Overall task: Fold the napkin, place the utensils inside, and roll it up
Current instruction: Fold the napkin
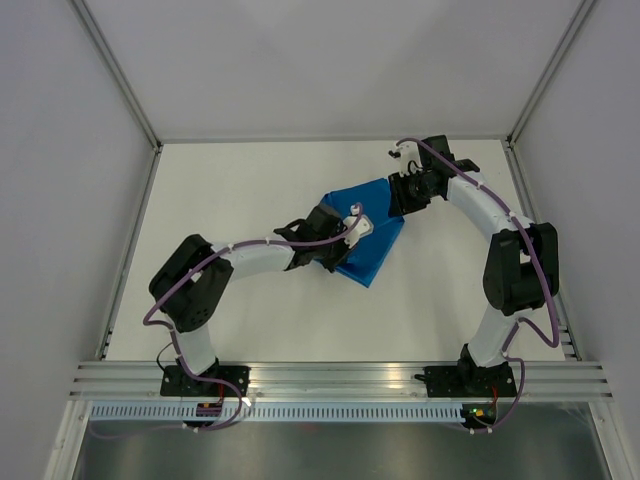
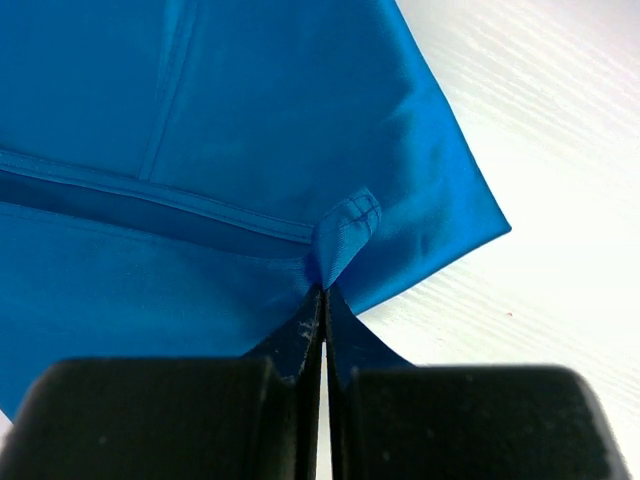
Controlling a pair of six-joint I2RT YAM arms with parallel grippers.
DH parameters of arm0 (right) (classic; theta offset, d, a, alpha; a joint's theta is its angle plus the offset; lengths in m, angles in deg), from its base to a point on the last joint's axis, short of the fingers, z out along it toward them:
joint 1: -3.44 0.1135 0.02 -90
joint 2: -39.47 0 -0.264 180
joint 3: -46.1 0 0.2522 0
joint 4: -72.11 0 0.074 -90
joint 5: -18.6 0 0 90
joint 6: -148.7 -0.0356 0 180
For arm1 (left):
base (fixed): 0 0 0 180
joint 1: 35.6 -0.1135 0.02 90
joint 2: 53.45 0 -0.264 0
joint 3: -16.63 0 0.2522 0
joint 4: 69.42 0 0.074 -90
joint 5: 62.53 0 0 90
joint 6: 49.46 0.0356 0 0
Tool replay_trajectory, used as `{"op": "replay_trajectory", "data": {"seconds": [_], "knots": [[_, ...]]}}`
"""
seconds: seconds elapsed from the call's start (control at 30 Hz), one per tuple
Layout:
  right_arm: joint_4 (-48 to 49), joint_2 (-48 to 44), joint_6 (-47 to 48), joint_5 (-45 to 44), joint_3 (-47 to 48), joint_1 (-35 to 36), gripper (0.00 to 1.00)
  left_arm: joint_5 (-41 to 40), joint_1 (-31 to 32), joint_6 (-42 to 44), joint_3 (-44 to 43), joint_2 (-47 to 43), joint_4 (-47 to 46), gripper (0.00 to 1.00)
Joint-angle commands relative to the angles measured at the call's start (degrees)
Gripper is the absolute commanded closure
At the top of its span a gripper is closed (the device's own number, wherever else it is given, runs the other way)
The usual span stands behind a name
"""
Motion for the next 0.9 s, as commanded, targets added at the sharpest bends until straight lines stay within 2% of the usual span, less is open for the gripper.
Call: {"op": "replay_trajectory", "data": {"seconds": [0.0,0.3,0.63,0.87], "knots": [[-0.2,-1.9,0.0,-1.8,-0.4,0.3,0.61,-1.8,1.3,1.6,1.0,-3.2,-1.4,0.98],[-0.2,-1.5,0.0,-2.3,-0.5,0.4,0.61,-4.3,4.7,0.1,1.6,-1.9,-2.7,0.97],[0.0,-1.0,0.0,-2.6,-0.7,0.3,0.61,-4.6,6.6,-1.4,1.1,-1.2,-3.9,0.8],[-0.2,-0.3,0.2,-2.8,-0.5,0.3,0.61,-3.6,8.2,-2.6,0.2,0.4,-3.9,0.77]]}}
